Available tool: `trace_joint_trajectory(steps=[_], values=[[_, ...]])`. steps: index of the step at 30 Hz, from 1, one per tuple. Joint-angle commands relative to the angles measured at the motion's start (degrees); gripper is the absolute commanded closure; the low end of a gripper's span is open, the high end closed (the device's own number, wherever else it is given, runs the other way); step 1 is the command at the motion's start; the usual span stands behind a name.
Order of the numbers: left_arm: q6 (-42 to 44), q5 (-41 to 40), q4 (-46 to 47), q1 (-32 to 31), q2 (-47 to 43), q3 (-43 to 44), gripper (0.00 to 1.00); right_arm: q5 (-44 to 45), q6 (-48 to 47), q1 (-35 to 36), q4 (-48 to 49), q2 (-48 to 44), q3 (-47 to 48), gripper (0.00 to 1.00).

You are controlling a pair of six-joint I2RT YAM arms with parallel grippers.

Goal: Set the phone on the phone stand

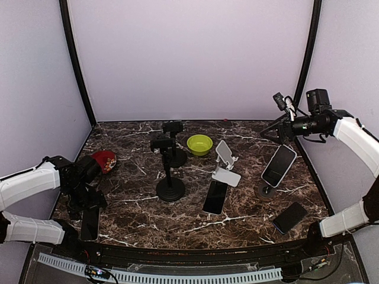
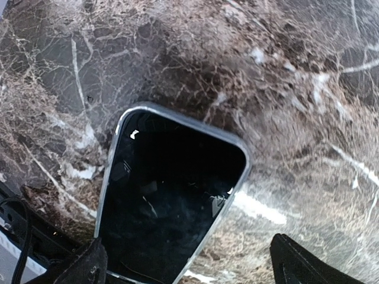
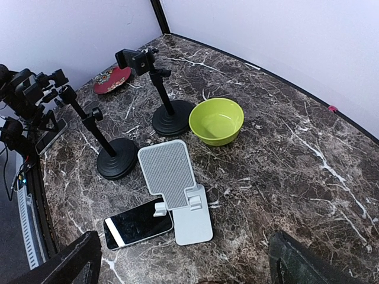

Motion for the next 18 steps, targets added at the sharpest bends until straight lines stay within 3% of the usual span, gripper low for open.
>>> trace_joint_trajectory(steps=[1, 9, 18], values=[[2.8, 2.6, 2.8, 2.4, 3.0, -1.7, 0.01, -1.2, -1.5, 0.4, -0.7, -0.4, -0.8, 0.01], [3.3, 2.0, 3.8, 2.4, 5.4, -2.1, 0.01, -1.5, -1.7, 0.9, -0.8, -0.1, -0.6, 0.01], [-6.3, -7.5, -0.4, 3.2, 5.0, -2.1, 0.01, -2.2, -2.1, 1.2, -1.1, -0.8, -1.0, 0.01]])
